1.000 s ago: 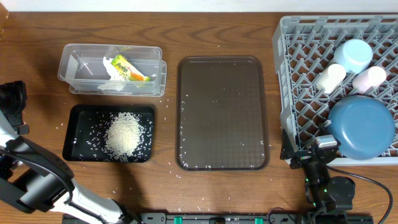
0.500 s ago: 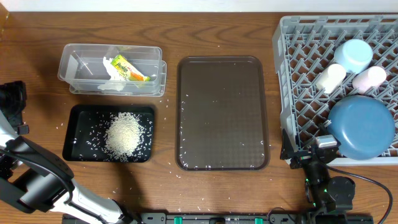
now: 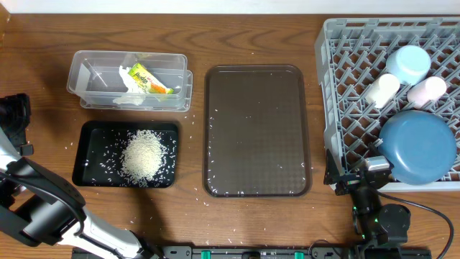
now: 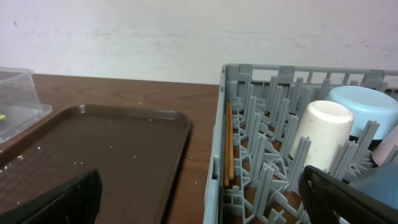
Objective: Sort waste into correct bins and load items into the dishwasher rack
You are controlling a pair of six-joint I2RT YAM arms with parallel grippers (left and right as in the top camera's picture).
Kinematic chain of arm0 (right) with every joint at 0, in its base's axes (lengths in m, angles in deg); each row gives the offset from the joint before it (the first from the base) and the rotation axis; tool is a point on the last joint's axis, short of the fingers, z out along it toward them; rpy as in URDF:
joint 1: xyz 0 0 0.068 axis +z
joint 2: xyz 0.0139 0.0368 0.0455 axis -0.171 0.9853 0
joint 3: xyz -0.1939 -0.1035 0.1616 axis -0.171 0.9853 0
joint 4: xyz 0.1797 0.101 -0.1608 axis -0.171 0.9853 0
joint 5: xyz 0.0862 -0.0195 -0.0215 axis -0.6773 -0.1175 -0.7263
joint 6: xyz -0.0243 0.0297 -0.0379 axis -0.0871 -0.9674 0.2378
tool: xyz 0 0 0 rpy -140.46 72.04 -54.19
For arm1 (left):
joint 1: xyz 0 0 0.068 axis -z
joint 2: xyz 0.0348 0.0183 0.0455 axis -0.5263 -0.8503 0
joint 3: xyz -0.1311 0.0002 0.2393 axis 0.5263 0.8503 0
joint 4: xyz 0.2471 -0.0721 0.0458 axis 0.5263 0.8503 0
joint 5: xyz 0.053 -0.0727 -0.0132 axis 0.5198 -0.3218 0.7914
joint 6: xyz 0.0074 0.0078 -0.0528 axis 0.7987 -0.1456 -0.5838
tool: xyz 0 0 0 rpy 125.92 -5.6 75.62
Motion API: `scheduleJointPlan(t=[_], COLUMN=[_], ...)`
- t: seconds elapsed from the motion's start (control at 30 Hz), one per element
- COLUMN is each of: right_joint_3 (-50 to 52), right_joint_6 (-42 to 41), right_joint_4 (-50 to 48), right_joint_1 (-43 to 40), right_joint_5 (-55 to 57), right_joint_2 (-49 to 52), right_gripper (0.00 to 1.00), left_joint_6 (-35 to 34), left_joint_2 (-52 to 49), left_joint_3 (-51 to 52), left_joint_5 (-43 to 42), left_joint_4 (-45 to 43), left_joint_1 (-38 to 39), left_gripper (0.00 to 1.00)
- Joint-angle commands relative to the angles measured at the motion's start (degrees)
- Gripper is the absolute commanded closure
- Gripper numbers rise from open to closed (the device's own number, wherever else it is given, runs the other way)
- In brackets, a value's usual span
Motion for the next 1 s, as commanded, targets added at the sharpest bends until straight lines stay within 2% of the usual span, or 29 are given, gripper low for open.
scheduleJointPlan(t=[0.0, 0.97], right_joint_3=[0.07, 0.07], right_joint_6=[0.63, 0.63], right_joint_4=[0.26, 0.26], right_joint_1=[-0.52, -0.55], right_joint_5=[-0.2, -0.2], right_joint_2=[-0.52, -0.52], right_gripper=[0.01, 0.01], left_joint_6=[-0.09, 0.02], left_joint_2=[-0.2, 0.79], left_joint_3=[-0.2, -0.2], left_joint_5=[0.31, 0.48], left_joint_4=[0.35, 0.35], left_joint_1=[-0.17, 1.42], left_gripper=[0.02, 0.02])
